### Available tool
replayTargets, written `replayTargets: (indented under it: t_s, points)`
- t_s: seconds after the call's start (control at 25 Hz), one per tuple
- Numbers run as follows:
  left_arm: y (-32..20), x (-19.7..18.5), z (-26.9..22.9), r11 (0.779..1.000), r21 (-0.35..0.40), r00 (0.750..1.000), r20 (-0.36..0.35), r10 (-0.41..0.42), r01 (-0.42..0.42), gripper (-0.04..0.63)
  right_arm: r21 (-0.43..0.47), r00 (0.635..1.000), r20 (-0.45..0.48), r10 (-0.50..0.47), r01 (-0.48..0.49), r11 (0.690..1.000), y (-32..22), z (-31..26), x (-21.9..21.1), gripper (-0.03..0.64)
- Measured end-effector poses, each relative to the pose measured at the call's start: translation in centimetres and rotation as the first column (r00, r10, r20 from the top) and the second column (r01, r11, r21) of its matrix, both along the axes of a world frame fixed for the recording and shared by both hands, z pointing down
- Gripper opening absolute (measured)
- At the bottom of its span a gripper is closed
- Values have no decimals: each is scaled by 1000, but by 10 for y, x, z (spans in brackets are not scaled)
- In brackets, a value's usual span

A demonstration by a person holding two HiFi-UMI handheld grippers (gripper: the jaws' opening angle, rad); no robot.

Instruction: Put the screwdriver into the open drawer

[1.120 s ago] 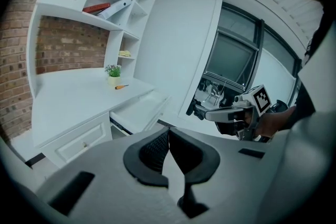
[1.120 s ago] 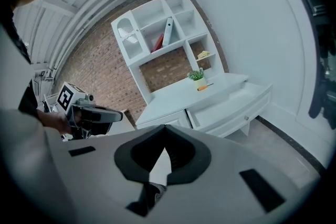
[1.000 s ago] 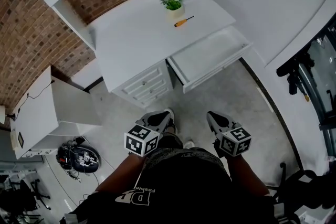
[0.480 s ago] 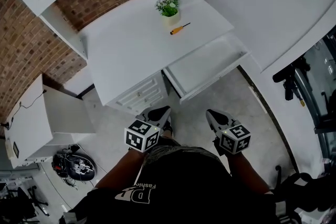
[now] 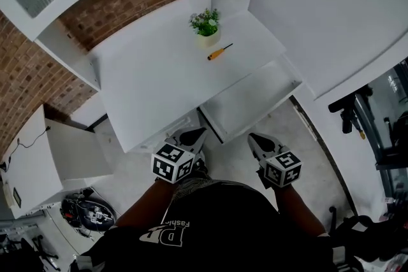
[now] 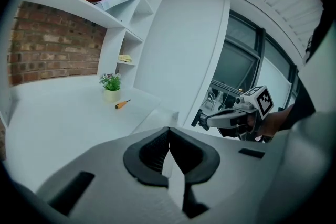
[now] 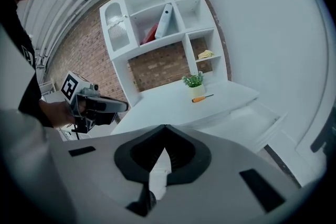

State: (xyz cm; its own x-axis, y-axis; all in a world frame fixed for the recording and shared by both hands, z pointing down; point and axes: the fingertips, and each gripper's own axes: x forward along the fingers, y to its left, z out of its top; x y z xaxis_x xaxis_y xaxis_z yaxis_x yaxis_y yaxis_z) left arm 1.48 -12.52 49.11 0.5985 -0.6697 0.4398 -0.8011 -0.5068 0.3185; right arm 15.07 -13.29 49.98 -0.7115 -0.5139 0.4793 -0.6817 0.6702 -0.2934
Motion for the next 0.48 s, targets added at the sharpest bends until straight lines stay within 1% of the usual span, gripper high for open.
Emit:
replayTargets:
  t_s: [0.28,0.48]
  points:
    - [-61,-37,1,1000,-3,1000,2,22,-22,18,1,998,-46,31,-31,1000,-58,10,-26,6]
    - [-95,-65,7,999,-13,999,7,44,-44,18,27,995,-89,45,-42,999,-100,12,-50,6]
